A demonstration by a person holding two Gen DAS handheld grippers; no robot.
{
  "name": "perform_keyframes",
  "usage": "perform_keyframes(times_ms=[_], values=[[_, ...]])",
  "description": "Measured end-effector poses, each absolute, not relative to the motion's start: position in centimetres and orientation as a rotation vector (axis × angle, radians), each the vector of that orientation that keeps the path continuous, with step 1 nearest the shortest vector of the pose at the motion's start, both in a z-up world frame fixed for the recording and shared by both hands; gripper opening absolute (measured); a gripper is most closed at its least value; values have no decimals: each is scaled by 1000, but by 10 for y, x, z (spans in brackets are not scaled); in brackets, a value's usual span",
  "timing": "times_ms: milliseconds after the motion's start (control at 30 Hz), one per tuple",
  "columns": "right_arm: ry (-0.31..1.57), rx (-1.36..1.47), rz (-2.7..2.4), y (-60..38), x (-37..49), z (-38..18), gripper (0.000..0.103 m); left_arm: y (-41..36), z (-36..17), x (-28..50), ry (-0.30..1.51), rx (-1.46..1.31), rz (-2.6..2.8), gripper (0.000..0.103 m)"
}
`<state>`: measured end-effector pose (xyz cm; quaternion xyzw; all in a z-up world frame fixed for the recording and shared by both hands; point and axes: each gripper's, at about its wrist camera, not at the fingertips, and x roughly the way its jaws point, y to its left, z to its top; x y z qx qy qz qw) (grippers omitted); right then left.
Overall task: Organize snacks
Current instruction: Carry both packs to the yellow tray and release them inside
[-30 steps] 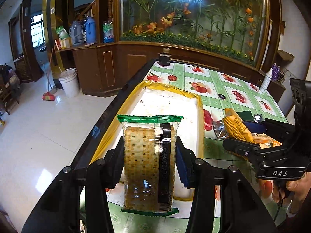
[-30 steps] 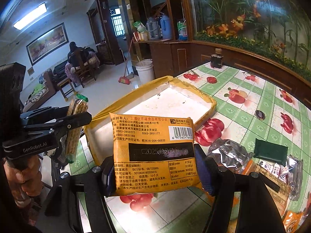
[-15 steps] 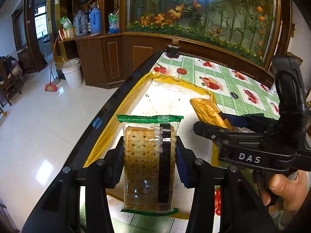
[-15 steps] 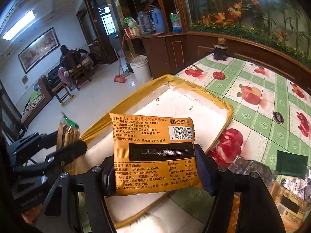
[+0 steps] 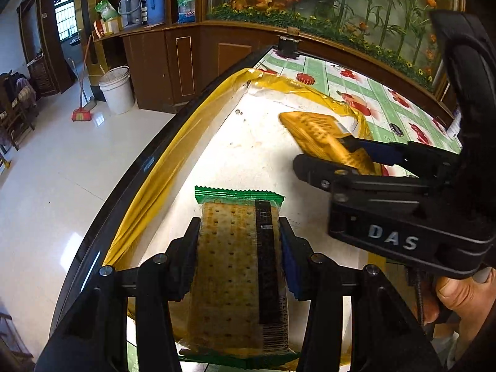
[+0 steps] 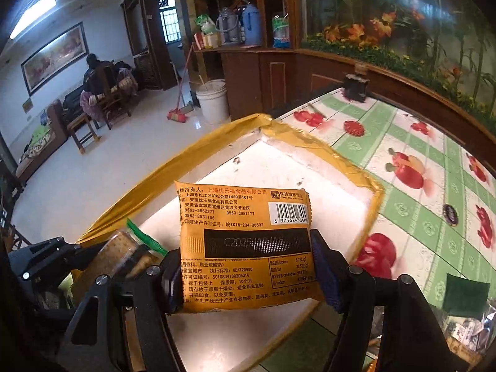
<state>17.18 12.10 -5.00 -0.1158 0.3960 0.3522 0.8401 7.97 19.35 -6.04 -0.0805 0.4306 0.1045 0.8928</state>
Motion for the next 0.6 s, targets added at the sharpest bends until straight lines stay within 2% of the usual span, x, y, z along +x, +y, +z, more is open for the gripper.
perform_keyframes(times_ms=[233,333,400,600], values=[[900,-280,752,136,180,-74,70,198,-69,83,937,-167,222,46],[901,-273,749,133,180,-76,72,199,-71,81,947,-174,225,57],[903,-271,752,130,179,-74,73,197,-68,78,931,-156,246,74],[852,-276,726,115,164,-56,85,196,-59,65,885,-151,267,82]])
